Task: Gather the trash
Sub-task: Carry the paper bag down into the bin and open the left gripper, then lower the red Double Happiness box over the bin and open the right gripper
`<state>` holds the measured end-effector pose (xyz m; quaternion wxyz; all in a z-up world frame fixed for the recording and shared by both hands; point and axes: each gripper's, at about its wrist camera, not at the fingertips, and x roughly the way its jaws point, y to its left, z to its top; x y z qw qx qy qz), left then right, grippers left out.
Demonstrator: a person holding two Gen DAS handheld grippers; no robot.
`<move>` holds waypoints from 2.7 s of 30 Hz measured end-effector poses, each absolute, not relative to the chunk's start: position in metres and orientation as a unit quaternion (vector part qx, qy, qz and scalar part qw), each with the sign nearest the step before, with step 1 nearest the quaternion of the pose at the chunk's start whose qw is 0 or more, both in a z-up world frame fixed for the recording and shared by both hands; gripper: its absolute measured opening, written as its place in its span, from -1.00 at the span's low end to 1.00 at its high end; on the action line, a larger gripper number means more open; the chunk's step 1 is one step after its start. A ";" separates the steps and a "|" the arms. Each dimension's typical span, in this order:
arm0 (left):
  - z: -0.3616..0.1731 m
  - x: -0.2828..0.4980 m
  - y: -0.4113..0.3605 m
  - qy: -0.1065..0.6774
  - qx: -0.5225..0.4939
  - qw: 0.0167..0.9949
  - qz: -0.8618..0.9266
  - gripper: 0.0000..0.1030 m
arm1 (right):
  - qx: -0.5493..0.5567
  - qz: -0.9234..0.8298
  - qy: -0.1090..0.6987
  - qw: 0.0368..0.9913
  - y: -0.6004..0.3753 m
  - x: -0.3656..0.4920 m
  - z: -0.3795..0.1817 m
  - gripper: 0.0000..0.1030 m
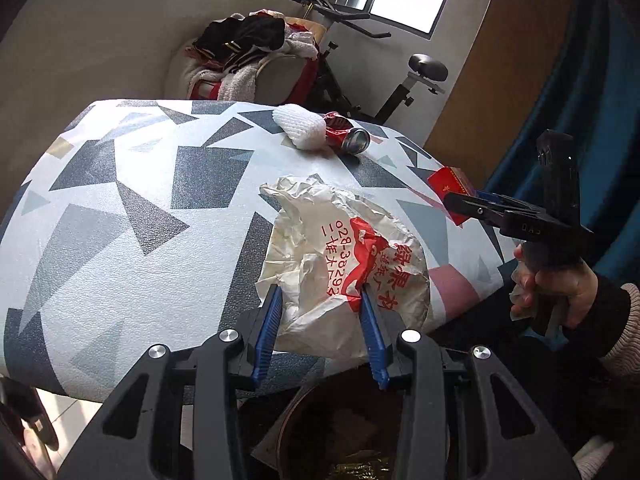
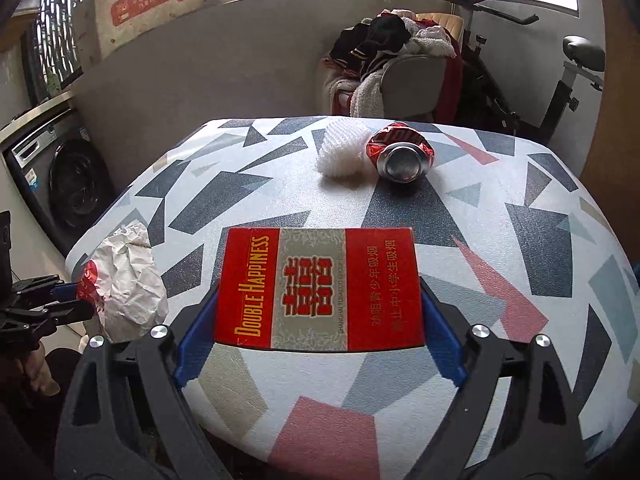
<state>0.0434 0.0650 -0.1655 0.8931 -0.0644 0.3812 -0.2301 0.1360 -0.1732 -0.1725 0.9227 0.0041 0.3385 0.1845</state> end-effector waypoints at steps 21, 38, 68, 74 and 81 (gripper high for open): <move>-0.194 -0.037 0.017 0.393 0.055 0.867 -0.300 -0.24 | 0.027 0.200 0.324 0.924 -0.170 0.019 -0.206 0.70; -0.190 -0.044 0.022 0.369 0.079 0.892 -0.250 0.67 | 0.036 0.219 0.346 0.911 -0.171 0.023 -0.214 0.70; -0.188 -0.032 0.051 0.376 0.021 0.906 -0.192 0.79 | -0.069 0.273 0.380 0.881 -0.122 0.016 -0.229 0.72; -0.189 -0.031 0.052 0.377 0.019 0.906 -0.191 0.79 | -0.075 0.267 0.383 0.881 -0.121 0.016 -0.231 0.88; -0.190 -0.031 0.053 0.378 0.018 0.906 -0.187 0.80 | -0.072 0.259 0.385 0.883 -0.123 0.019 -0.232 0.88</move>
